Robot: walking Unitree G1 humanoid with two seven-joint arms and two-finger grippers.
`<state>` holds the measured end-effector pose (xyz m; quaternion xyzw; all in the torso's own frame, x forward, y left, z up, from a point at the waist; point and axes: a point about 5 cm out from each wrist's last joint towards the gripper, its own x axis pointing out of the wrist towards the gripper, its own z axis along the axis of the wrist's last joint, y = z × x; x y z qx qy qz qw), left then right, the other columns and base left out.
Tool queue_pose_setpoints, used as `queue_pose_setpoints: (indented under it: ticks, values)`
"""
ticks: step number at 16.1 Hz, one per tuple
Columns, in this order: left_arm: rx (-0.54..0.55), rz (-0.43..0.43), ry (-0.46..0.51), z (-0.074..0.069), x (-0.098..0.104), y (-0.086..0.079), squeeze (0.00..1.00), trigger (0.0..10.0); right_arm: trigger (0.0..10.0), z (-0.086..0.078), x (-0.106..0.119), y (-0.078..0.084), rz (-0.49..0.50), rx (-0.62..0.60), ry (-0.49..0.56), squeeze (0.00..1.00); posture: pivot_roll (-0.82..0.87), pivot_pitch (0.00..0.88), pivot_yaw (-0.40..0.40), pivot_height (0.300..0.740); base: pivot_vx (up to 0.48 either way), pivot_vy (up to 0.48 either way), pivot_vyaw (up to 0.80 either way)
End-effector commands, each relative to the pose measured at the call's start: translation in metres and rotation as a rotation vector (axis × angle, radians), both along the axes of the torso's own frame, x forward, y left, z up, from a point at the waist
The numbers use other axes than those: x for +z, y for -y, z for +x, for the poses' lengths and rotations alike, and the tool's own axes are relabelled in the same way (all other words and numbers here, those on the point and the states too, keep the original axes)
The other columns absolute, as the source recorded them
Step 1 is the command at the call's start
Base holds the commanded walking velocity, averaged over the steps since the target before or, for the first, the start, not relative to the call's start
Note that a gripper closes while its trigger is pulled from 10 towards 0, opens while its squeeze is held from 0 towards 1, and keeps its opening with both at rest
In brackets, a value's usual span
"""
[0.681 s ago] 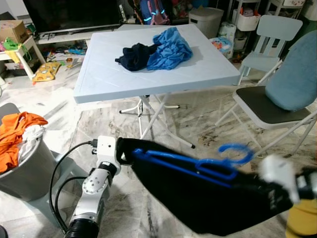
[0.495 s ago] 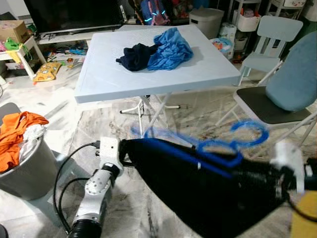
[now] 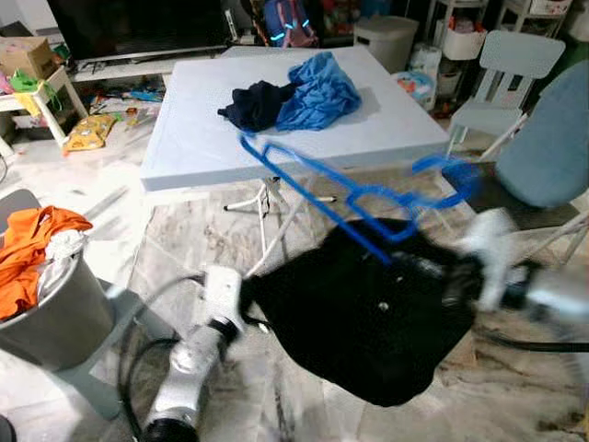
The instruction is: Hang hanger
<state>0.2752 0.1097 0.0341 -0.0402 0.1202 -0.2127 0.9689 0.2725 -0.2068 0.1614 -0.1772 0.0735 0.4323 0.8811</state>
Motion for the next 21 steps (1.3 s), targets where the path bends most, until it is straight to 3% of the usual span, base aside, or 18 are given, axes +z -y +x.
queue_pose_setpoints:
  ticks: [1,3,7,11,16,21]
  values:
    - [-0.077,0.011,0.006,-0.003,0.002,0.006,1.0,10.0,10.0,0.002,-0.002,-0.004,-0.058,-0.009,0.034,0.0,-0.21,0.0,0.041,0.74,0.0,0.0,0.0]
    - [-0.192,0.047,0.025,-0.011,0.002,0.013,1.0,10.0,10.0,0.007,-0.018,-0.002,-0.199,-0.043,0.041,0.0,-0.21,0.0,0.039,0.74,0.0,0.0,0.0]
    - [-0.381,0.123,0.058,-0.024,-0.001,0.014,1.0,10.0,10.0,0.015,-0.037,0.017,-0.479,-0.047,0.127,0.0,-0.2,0.0,0.037,0.74,0.0,0.0,0.0]
    - [-0.461,0.134,0.07,-0.031,0.002,0.013,1.0,10.0,10.0,0.019,-0.047,0.023,-0.542,-0.013,0.152,0.0,-0.2,0.0,0.033,0.74,0.0,0.0,0.0]
    - [-0.574,0.121,0.148,-0.031,0.024,0.014,1.0,10.0,10.0,0.006,-0.058,0.03,-0.63,0.233,0.034,0.0,-0.2,0.0,0.036,0.74,0.0,0.0,0.0]
    - [-0.626,0.191,0.173,-0.029,0.026,0.01,1.0,10.0,10.0,-0.001,-0.051,0.031,-0.608,0.384,-0.016,0.0,-0.2,0.0,0.037,0.74,0.0,0.0,0.0]
